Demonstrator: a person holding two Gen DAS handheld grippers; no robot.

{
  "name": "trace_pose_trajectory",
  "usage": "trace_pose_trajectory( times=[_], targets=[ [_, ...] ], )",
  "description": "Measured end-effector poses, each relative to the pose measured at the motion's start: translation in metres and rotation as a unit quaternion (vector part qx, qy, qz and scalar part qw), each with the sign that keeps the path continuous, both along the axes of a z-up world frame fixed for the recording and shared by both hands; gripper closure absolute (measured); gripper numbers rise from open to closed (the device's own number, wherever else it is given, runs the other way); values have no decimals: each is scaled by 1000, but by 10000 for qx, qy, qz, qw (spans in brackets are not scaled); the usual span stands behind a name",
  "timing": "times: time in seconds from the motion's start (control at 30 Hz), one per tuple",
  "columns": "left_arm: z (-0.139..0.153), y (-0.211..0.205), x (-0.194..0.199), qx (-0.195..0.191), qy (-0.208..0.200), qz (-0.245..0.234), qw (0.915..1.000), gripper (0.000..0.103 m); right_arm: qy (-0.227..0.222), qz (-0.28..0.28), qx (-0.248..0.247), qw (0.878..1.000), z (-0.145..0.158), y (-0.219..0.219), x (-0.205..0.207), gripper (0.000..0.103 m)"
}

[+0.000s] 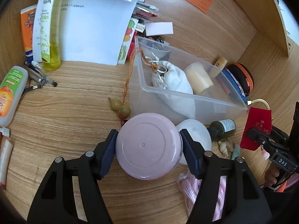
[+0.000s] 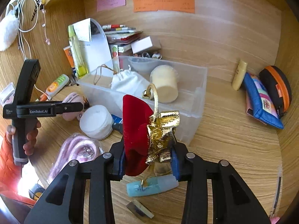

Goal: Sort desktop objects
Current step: 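Carry the pink jar and red pouch over the clear box with both grippers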

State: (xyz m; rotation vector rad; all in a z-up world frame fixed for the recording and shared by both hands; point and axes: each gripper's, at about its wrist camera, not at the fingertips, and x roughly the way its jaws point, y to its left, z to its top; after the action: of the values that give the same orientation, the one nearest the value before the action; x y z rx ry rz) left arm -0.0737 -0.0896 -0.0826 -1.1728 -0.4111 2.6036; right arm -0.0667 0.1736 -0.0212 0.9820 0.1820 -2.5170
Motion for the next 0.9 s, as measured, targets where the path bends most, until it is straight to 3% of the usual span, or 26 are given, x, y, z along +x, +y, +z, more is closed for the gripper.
trace_pose_trajectory(
  times=[0.43, 0.9],
  targets=[
    [43, -3, 13, -30, 608, 170, 9980, 37, 475, -170, -135, 9986, 31, 8, -7, 69],
    [85, 14, -18, 92, 1101, 9, 9939, 37, 797, -252, -343, 9959, 60, 8, -55, 69]
  ],
)
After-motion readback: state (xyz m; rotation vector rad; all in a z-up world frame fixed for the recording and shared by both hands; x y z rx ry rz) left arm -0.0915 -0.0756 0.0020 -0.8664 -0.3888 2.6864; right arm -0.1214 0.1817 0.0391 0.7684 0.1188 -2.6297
